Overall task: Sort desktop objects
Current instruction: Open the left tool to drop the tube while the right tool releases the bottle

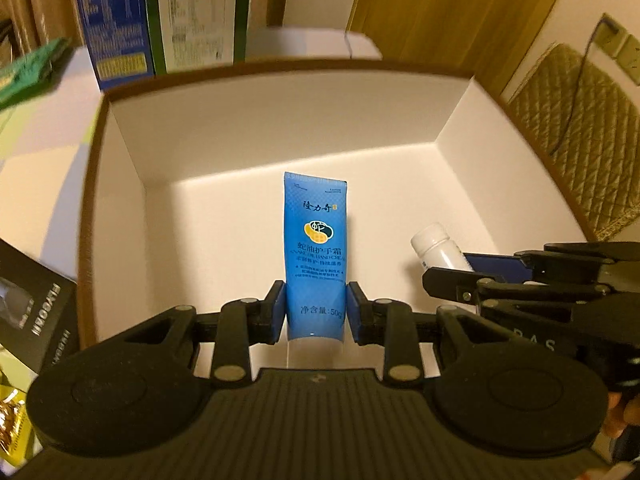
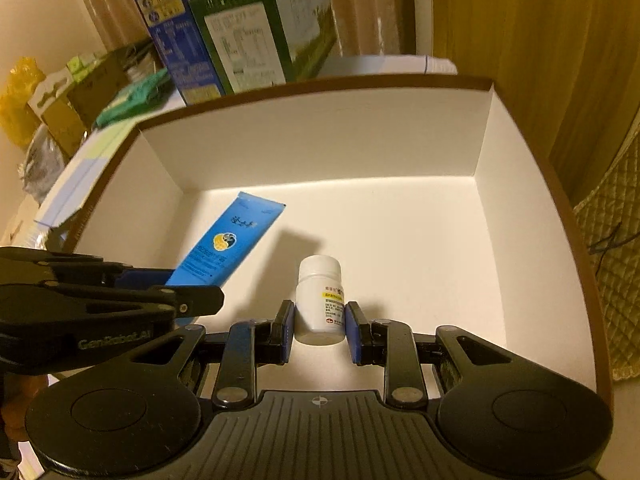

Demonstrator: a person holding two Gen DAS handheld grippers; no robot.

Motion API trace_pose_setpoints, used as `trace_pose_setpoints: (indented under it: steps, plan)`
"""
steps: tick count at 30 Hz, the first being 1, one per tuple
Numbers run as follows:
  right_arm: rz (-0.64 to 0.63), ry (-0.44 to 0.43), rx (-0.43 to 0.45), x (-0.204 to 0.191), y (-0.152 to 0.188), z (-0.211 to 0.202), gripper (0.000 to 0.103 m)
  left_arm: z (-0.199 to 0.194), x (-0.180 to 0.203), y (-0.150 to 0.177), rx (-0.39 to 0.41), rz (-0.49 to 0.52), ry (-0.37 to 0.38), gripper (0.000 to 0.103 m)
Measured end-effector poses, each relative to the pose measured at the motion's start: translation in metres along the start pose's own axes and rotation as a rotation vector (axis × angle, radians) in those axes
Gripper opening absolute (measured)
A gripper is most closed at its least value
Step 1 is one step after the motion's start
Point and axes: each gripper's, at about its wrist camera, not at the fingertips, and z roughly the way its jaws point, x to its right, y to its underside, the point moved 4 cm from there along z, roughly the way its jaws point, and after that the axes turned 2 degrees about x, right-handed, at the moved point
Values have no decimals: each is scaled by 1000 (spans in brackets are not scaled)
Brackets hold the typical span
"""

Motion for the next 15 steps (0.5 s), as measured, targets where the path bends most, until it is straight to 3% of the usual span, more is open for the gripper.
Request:
trace_pose_setpoints:
  steps: [7,15]
  plan:
    - [3,0,-26,8,-4,5,24,19,2,-3,-75,10,-35,27]
    - [5,-5,-55,8,-6,13,24,17,3,-6,-79,45,-54,27]
